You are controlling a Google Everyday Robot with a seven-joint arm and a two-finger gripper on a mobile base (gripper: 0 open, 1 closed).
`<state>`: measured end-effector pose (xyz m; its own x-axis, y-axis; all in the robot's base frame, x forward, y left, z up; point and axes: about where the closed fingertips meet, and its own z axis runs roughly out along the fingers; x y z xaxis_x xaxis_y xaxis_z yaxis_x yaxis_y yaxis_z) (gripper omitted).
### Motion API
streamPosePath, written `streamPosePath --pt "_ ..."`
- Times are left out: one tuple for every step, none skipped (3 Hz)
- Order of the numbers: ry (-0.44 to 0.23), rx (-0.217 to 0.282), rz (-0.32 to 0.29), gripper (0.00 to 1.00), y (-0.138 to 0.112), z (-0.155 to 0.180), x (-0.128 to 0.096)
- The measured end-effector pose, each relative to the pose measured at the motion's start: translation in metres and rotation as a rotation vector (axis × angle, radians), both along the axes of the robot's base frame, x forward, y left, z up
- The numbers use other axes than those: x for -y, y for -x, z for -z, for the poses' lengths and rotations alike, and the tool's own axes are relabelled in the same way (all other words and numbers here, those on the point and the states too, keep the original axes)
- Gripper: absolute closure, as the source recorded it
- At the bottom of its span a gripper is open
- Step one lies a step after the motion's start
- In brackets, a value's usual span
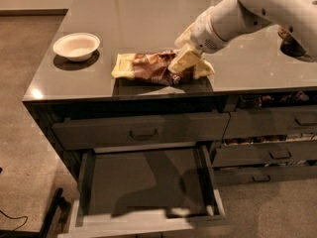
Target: Pick brown chip bag from middle drawer and place on counter
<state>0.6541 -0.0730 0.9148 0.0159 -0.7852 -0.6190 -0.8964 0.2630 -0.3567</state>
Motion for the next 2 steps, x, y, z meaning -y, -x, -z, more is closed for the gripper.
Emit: streamPosePath --pt "0.000 0.000 0.000 0.00 0.0000 0.0000 0.0000" --pt "0.000 0.000 0.000 0.00 0.0000 0.0000 -0.0001"
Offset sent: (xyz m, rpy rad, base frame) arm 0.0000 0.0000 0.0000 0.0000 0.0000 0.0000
